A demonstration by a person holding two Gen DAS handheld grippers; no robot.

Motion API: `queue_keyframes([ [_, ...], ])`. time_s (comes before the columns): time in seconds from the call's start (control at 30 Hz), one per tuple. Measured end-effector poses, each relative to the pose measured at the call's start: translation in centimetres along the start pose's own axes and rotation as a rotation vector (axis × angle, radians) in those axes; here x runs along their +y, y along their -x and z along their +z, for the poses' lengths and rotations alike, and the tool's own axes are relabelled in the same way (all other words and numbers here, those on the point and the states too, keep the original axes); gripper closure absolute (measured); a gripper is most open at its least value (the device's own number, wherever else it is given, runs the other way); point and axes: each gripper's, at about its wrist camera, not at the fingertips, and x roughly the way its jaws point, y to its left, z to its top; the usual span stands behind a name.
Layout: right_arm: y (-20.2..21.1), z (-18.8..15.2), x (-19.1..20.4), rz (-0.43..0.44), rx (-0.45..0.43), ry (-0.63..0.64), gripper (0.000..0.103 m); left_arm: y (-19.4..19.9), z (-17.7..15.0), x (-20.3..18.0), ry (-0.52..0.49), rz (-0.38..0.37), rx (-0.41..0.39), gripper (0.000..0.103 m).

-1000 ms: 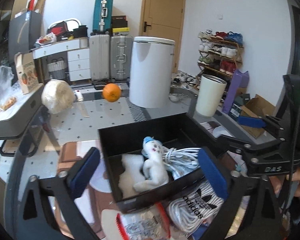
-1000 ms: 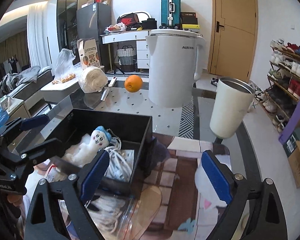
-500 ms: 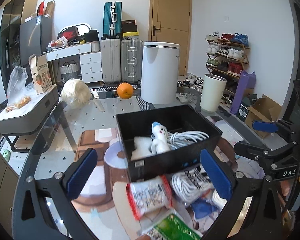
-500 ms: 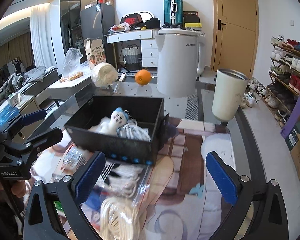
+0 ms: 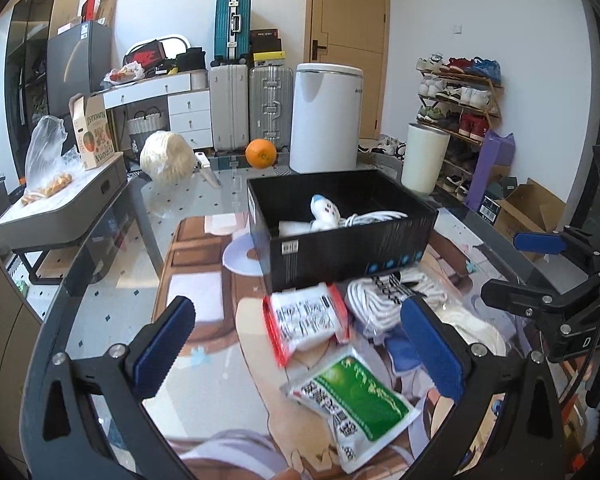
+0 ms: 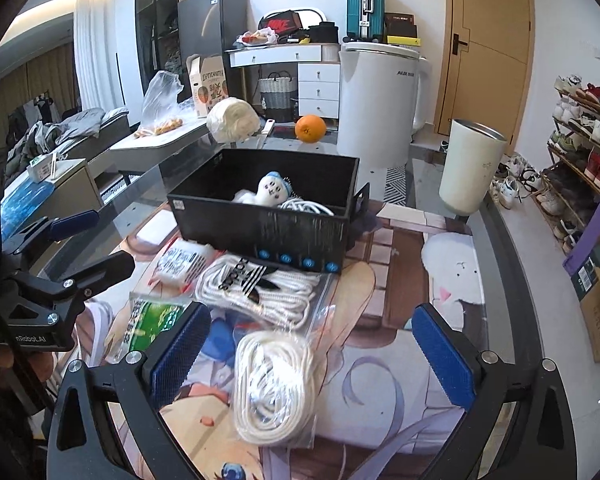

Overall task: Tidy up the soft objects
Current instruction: 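Withdraw both tools from the box and move toward the remaining bagged items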

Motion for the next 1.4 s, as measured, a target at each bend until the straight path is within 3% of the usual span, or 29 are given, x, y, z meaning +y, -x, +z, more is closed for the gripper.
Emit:
queue_keyframes([
  [0.23,-0.1,-1.4,-0.3,-0.001,0.024,-0.018,0.001,0.3,-0.8,-0.2,-0.005,0.003,0.014,0.000],
  [0.53,-1.2,-3.1,-0.4,0.000,0.072,-0.029,0.001,-0.8,-2.0,-1.3,-0.067,0.000,0.095,0.000],
  [1.4,-4.0,-4.4,1.0,0.044,0.190,0.032,0.001,-4.1,-3.4,-3.3,-0.118,0.013,0.275,0.000],
])
